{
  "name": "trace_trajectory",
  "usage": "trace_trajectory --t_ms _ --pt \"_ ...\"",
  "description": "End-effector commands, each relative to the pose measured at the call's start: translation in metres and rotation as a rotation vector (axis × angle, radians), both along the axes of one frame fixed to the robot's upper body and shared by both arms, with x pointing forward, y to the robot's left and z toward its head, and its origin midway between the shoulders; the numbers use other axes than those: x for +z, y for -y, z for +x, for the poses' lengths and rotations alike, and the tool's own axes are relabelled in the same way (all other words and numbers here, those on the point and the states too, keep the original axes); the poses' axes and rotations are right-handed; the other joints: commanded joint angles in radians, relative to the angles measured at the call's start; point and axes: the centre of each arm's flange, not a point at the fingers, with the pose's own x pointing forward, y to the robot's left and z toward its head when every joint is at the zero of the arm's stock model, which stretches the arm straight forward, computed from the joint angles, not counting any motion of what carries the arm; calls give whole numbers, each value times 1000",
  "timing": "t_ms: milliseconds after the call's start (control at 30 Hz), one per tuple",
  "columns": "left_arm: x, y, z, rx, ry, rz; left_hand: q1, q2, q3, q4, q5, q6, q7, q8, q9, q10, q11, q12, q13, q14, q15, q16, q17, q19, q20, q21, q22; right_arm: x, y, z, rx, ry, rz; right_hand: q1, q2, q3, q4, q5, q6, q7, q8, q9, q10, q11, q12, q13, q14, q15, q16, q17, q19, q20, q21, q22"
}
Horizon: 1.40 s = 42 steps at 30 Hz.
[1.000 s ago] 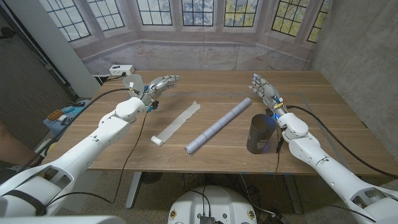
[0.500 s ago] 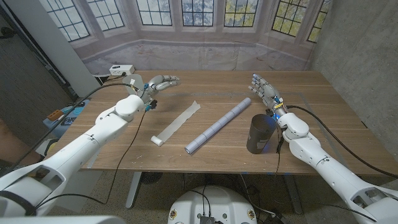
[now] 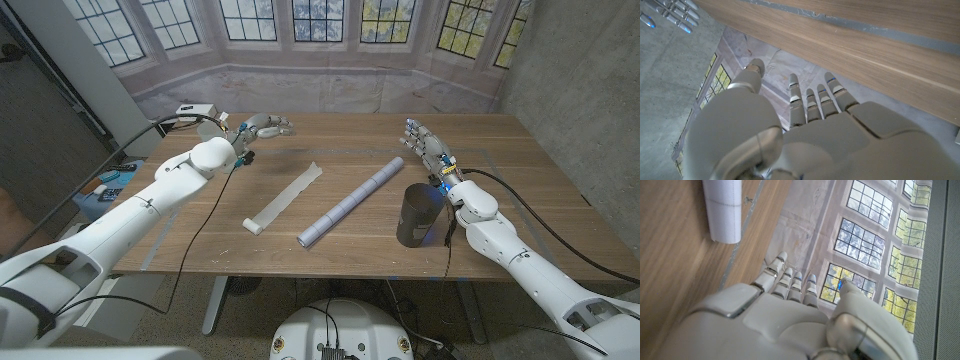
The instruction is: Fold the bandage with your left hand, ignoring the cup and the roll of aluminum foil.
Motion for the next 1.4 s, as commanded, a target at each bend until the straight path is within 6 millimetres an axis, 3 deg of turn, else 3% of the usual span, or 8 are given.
trace_trajectory --t_ms 33,567,867,1400 --pt "20 14 2 87 -55 206 7 3 -16 4 -4 -4 -17 -12 3 -31 7 -11 2 -38 8 -3 4 -23 7 -8 4 -4 9 -4 -5 -2 2 6 5 0 -5 1 11 0 3 4 3 6 4 6 9 -20 3 1 8 -45 8 4" --pt "26 22 1 152 -78 352 0 6 -30 9 -7 18 -24 -9 4 -47 12 -9 2 -60 14 1 4 -31 9 -7 4 -13 16 -12 -5 -3 6 5 6 2 -9 1 17 5 4 4 3 10 4 6 10 -18 5 0 12 -44 9 4" --pt "33 31 2 204 -73 465 5 8 -37 7 -9 52 -22 -2 4 -34 -5 -1 1 -50 0 9 3 -19 8 0 3 -18 17 -14 1 -2 7 4 7 3 -11 0 21 7 4 5 5 13 6 6 14 -16 7 -1 13 -44 9 4" --pt "47 54 11 224 -100 600 32 1 -44 -6 -16 79 -43 -1 5 -5 -32 11 0 -24 -21 18 2 -4 4 5 2 -18 23 -14 9 14 40 6 9 5 -18 0 31 12 6 5 8 18 7 7 17 -15 9 -1 18 -44 10 4"
